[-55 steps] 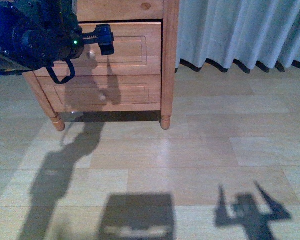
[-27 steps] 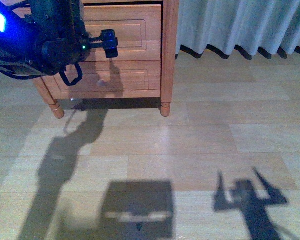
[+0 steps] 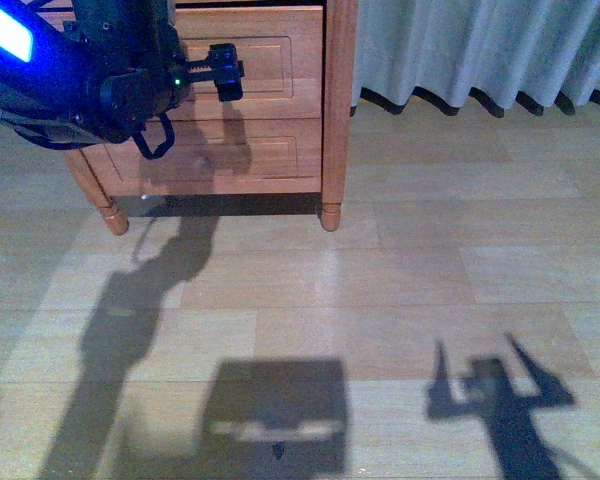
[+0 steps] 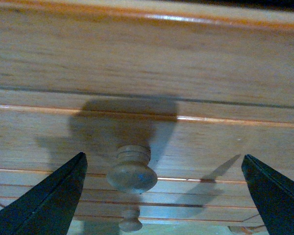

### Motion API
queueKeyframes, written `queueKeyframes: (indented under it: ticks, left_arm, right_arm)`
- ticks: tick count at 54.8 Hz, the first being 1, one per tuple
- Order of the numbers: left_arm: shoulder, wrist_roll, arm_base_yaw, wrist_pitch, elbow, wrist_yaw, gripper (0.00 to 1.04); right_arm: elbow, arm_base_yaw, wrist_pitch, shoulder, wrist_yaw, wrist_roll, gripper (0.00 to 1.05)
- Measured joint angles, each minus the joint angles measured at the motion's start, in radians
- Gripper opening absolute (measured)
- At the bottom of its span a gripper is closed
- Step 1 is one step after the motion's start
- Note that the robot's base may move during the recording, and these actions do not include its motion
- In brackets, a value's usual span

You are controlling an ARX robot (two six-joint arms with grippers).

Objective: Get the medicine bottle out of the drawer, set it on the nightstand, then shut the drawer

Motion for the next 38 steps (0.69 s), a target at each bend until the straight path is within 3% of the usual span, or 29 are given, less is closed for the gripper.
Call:
queueKeyframes:
  ticks: [22,38]
  left_arm:
    - [0.015,0.004,0.015,0.018,0.006,-0.018,0.28]
    - [-0.025,0.016,0.015,0.103,-0.108,-0.017,0.26]
  right_arm:
    - [0.0,0.0,0.0,0.0,0.0,0.0,0.98]
    - [0.0,0.0,0.0,0.0,0.0,0.0,0.98]
